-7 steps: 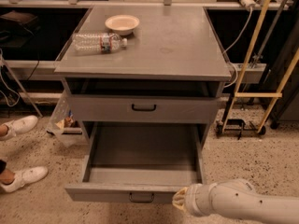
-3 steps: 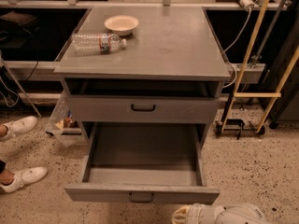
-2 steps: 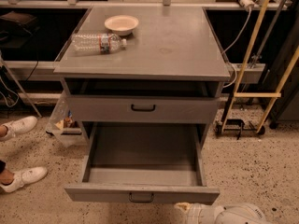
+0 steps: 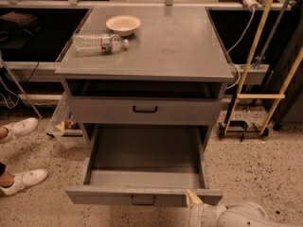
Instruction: Open middle drawer
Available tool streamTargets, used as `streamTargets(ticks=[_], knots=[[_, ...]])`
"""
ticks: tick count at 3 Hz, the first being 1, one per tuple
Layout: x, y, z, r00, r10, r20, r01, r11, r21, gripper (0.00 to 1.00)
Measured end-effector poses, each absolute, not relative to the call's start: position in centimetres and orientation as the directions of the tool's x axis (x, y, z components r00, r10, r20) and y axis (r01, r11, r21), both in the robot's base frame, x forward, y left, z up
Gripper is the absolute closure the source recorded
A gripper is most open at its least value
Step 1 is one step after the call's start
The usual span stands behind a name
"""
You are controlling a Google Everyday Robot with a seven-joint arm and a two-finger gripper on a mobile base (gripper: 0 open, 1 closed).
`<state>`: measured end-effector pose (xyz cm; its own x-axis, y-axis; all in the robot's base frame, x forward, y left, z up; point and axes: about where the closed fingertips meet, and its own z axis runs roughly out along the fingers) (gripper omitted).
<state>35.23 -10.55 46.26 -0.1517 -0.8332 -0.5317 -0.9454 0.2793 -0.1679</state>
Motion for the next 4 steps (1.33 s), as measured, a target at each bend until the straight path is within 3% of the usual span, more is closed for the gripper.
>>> streamTargets(ticks=[2,4], knots=[[46.0,-10.5,54.4,-0.073,-0.902,-0.426,-0.946,0.197,-0.257,0.0],[53.9,-15.7,71.6,-0.131,-0.879,-0.458,-0.864,0.328,-0.383,0.0]])
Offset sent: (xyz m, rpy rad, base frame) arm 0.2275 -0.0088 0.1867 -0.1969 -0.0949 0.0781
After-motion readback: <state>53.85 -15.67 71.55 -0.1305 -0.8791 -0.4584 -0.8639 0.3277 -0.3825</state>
